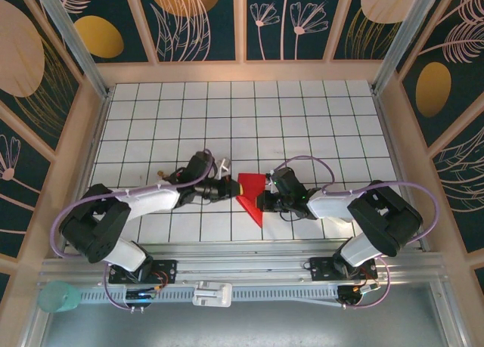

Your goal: Fold a paper plane with a square sheet of paper (pick it up from the middle)

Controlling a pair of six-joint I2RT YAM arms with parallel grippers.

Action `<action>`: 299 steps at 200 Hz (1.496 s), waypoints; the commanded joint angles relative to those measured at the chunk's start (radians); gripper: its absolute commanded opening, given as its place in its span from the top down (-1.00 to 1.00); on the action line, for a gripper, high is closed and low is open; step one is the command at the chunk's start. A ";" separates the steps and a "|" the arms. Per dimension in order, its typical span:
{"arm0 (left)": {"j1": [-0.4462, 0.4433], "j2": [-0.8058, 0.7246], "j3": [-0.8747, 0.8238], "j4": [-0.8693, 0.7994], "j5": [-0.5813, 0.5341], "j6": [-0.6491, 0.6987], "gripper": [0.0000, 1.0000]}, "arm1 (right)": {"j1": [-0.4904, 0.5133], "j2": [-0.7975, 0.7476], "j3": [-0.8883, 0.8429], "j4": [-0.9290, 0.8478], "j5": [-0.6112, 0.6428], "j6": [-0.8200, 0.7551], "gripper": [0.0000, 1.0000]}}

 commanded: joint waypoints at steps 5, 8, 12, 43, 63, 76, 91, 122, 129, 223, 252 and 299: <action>-0.076 0.006 -0.066 0.225 -0.011 -0.134 1.00 | 0.013 0.036 -0.033 -0.088 0.049 0.017 1.00; -0.084 0.010 -0.075 0.245 -0.013 -0.145 1.00 | 0.013 0.037 -0.033 -0.090 0.051 0.018 1.00; -0.095 0.014 -0.084 0.275 -0.014 -0.157 1.00 | 0.014 0.038 -0.034 -0.092 0.052 0.018 1.00; -0.166 0.065 -0.104 0.372 -0.043 -0.198 1.00 | 0.014 0.045 -0.034 -0.101 0.055 0.021 1.00; -0.200 0.112 -0.106 0.414 -0.048 -0.215 1.00 | 0.014 0.046 -0.041 -0.100 0.058 0.022 1.00; -0.213 0.139 -0.105 0.437 -0.049 -0.228 1.00 | 0.015 0.046 -0.046 -0.101 0.062 0.021 1.00; -0.230 0.157 -0.105 0.452 -0.058 -0.237 1.00 | 0.014 0.045 -0.050 -0.100 0.064 0.021 1.00; -0.245 0.190 -0.112 0.481 -0.076 -0.254 1.00 | 0.015 0.057 -0.050 -0.090 0.060 0.016 1.00; -0.246 0.196 -0.112 0.487 -0.080 -0.256 1.00 | 0.015 0.059 -0.049 -0.089 0.058 0.014 1.00; -0.255 0.282 -0.084 0.441 -0.094 -0.238 1.00 | 0.015 0.068 -0.051 -0.082 0.055 0.016 1.00; -0.262 0.297 -0.076 0.390 -0.092 -0.221 1.00 | 0.015 0.072 -0.050 -0.086 0.056 0.017 1.00; -0.279 0.308 -0.068 0.339 -0.091 -0.202 1.00 | 0.016 0.078 -0.052 -0.083 0.055 0.023 1.00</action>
